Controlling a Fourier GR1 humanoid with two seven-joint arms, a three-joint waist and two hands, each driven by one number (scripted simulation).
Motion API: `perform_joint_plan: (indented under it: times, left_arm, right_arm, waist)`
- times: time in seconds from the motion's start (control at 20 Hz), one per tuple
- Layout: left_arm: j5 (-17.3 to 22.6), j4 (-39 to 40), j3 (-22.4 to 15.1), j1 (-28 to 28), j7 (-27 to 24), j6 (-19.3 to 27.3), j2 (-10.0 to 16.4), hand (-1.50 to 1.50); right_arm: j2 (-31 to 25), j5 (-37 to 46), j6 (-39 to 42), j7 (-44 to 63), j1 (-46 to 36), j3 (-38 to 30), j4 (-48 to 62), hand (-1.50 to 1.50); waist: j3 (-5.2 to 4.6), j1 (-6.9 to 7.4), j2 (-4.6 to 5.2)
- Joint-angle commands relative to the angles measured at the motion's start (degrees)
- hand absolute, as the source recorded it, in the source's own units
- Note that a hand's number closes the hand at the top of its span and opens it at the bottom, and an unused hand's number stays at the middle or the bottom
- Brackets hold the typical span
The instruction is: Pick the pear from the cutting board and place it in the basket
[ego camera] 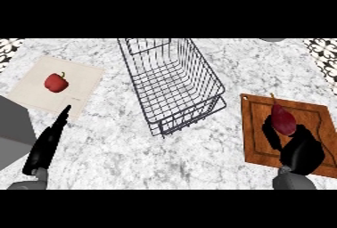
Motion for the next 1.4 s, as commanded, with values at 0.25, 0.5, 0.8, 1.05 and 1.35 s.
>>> perform_joint_plan:
  times: [0.25,0.5,0.8,1.05,1.35]
  left_arm:
    - [-0.3,0.2,-0.5,-0.3,-0.1,0.0,-0.4,0.0]
    - [0.1,0.3,-0.3,-1.4,1.0,-0.9,0.2,0.0]
    - [-0.9,1.2,-0.7,-0.3,0.6,-0.4,0.2,0.0]
    - [-1.0,1.4,-1.1,0.1,0.7,-0.4,-0.1,0.0]
    - [-0.9,1.8,-1.5,-1.2,1.5,-1.0,-0.6,0.0]
  right_arm:
    - [6.0,-1.0,7.5,20.0,4.4,6.8,1.7,1.5]
    - [6.1,5.8,9.6,27.3,0.9,10.0,-5.3,1.5]
    - [6.2,15.1,15.5,31.5,-1.9,12.3,-11.8,1.5]
    - [6.2,20.3,20.9,34.4,-5.5,15.9,-16.7,1.5]
    - [6.2,22.4,27.6,37.8,-14.1,20.3,-22.9,1.5]
  waist:
    - [0.89,1.97,0.96]
    - [0.42,1.71,-0.18]
    - [-0.02,0.85,-1.09]
    - [0.1,0.96,-1.75]
    - [0.45,2.22,-1.76]
